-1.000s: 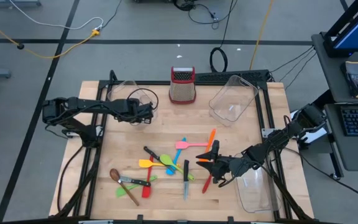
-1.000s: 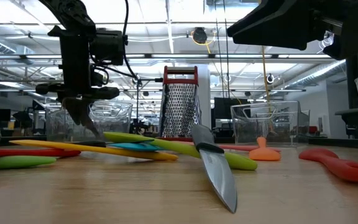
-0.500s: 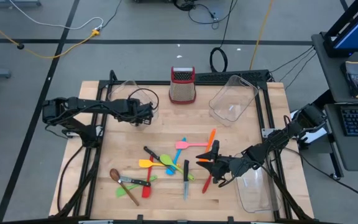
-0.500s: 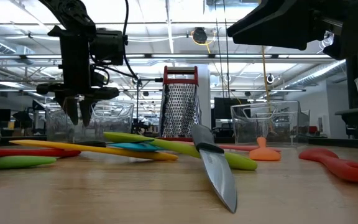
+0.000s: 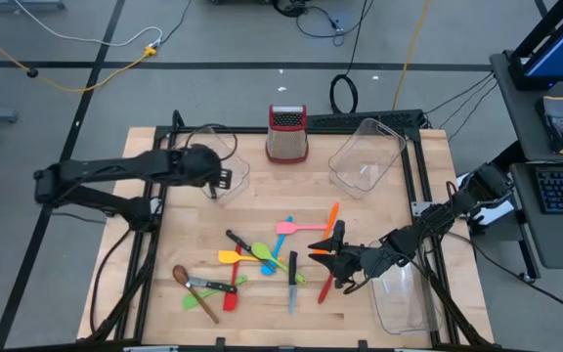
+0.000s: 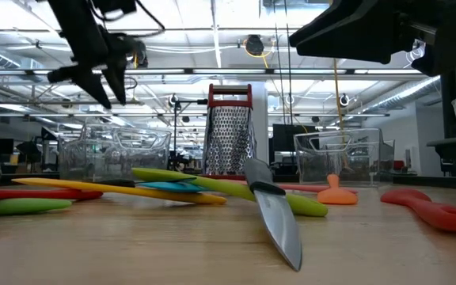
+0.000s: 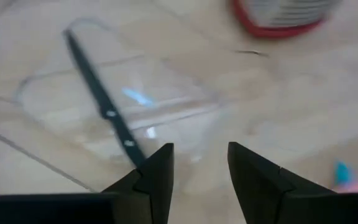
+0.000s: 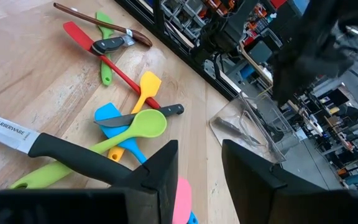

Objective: Pick & Place Kitchen Items
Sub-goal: Put the right silver knife into the top left transparent bin

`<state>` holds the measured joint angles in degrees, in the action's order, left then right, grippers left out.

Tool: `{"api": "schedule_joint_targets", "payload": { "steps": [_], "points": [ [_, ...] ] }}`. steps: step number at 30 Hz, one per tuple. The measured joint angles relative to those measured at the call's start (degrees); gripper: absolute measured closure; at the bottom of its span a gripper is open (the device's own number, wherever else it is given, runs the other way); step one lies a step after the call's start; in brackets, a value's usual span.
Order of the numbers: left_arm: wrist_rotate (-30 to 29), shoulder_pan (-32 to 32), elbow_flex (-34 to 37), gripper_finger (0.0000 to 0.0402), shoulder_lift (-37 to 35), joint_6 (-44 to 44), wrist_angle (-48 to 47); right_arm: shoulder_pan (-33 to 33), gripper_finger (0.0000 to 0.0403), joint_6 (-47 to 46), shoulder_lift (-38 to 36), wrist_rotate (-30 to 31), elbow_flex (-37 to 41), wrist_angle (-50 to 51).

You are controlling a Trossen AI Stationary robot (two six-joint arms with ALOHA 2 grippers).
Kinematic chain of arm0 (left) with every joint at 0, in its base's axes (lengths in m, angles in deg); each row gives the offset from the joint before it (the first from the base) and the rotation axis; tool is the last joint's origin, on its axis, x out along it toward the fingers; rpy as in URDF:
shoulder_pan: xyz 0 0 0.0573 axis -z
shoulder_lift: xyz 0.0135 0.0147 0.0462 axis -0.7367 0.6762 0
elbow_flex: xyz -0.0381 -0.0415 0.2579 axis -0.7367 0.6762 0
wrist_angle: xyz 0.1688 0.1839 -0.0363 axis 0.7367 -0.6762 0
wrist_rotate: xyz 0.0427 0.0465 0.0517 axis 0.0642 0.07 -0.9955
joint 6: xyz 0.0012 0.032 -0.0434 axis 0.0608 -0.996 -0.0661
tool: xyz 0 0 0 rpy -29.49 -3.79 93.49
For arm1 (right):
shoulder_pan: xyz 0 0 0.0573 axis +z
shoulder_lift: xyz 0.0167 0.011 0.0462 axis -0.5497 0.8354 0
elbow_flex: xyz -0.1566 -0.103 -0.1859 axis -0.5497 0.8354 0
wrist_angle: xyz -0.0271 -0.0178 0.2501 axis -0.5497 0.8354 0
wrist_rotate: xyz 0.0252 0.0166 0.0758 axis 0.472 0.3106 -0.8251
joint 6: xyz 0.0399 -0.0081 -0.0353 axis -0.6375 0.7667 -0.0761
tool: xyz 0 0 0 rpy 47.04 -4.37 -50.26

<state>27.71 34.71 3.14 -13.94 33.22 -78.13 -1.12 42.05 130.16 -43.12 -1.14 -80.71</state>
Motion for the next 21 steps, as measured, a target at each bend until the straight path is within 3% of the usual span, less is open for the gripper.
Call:
{"api": "schedule_joint_targets", "payload": {
  "steps": [5,9,21],
  "points": [
    [4.7,8.2,0.0,0.025,-4.6,3.9,-0.2,0.0,0.0287,0.0,0.0,0.0,0.0,0.0],
    [4.9,16.7,0.0,0.025,-5.4,8.4,-0.1,0.0,0.0287,0.0,0.0,0.0,0.0,0.0],
    [0.0,40.0,0.0,0.025,0.6,26.0,1.3,0.0,0.0287,-1.5,0.0,0.0,0.0,0.0]
  ]
}}
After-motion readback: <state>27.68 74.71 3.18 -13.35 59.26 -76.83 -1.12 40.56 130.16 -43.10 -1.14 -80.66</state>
